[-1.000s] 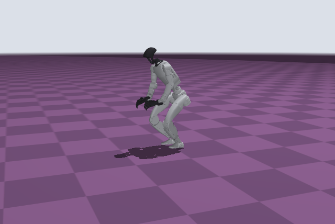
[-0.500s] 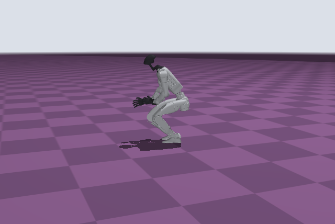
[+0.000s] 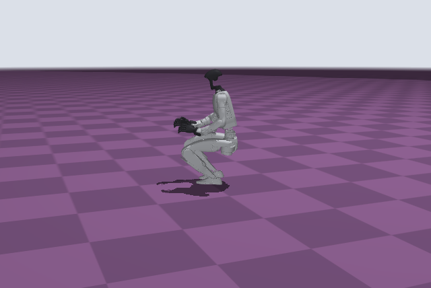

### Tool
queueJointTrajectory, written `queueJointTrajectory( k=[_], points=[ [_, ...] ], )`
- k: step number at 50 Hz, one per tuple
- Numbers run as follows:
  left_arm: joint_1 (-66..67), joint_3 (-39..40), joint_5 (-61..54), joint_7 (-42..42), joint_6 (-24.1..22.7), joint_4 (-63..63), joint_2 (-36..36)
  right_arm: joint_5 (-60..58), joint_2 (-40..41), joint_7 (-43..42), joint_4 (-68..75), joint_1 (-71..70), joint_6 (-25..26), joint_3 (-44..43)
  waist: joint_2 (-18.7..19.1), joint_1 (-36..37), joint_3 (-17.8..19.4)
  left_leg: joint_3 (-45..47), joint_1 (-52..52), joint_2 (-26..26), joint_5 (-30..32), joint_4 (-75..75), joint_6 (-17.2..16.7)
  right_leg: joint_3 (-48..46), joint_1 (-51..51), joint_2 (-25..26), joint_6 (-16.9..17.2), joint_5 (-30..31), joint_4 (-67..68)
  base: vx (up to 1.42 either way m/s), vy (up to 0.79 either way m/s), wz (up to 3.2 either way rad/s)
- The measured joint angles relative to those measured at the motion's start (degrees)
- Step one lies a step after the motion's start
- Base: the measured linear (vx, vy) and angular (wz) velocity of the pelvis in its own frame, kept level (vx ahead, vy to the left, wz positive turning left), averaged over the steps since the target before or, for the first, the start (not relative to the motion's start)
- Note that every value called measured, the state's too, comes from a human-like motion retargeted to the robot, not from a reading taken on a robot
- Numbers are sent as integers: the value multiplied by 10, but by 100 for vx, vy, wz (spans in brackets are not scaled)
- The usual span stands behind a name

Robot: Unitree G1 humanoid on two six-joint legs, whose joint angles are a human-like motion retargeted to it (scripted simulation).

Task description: Sport exercise

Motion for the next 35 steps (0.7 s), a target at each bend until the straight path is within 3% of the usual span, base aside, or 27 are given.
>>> queueJointTrajectory(
  k=[8, 15, 27, 35],
  points=[
    [120, 33, 10, -49, -9, -47, 71, -25, -14, 63, -184, 155, -6, -15, 12, -1, -21, 28, 1, -51, 92, -3, -1, 17, 16, 30, 29, 17, -11, -10, 22, -77],
    [192, 16, 16, -91, -8, -27, 115, 14, -18, 108, -323, 225, -18, -7, 18, -17, -30, 37, 8, -54, 124, -7, -3, 12, 26, 35, 32, 22, -30, -8, 11, -54],
    [167, -75, 29, -84, 47, 210, 62, 92, -10, 130, -395, 163, -35, 49, 13, -41, -48, 36, 15, -31, 133, -36, -6, -6, 34, 45, 47, 30, -55, -6, 7, -41],
    [152, -91, 30, -71, 61, 271, 35, 99, -17, 144, -395, 138, -38, 59, 2, -56, -47, 32, 14, -23, 145, -39, -12, -8, 35, 51, 61, 39, -63, -4, 7, -29]
  ],
)
